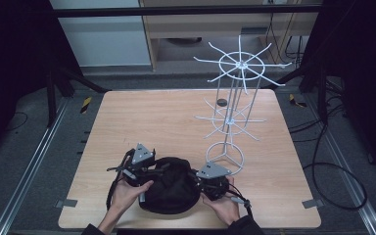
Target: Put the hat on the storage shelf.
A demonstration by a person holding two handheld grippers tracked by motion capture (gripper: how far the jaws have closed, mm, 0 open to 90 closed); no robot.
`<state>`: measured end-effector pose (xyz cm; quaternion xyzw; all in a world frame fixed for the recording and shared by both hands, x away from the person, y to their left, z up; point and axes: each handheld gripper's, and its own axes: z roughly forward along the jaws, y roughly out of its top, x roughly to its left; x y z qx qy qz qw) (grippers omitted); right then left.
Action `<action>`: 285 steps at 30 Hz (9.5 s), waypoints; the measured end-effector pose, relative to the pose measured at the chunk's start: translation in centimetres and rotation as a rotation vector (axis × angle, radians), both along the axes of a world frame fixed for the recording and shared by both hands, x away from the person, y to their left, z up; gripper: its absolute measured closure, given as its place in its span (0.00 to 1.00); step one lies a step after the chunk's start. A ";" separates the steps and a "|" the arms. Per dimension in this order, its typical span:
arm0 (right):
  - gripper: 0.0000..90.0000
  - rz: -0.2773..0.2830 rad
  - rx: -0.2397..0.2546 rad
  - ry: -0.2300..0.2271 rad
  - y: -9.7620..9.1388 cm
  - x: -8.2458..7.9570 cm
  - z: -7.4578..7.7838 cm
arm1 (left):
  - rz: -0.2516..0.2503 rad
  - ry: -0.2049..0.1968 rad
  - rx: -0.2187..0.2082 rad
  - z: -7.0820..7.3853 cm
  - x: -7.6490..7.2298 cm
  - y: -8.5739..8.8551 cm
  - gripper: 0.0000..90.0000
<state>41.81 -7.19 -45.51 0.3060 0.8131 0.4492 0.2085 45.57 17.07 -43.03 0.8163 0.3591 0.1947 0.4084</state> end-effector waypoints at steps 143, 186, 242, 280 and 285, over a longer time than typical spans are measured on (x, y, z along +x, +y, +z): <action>0.55 0.004 0.104 0.075 -5.3 -0.9 -0.2 | 0.177 -0.018 -0.102 0.6 -4.7 12.3 0.50; 0.47 -0.229 0.054 0.092 -13.4 -0.9 -1.4 | -0.050 0.145 0.268 -4.2 -3.4 5.7 0.51; 0.47 -0.285 0.081 0.088 -15.1 -0.7 -1.2 | 0.005 -0.079 -0.216 4.5 -6.3 8.2 0.88; 0.47 -0.322 0.063 0.081 -16.0 -0.5 -1.6 | -0.108 -0.404 -0.473 18.9 -7.3 4.1 0.88; 0.47 -0.324 0.060 0.082 -16.0 -0.5 -1.6 | -0.126 -0.426 -0.509 20.2 -7.6 3.8 0.88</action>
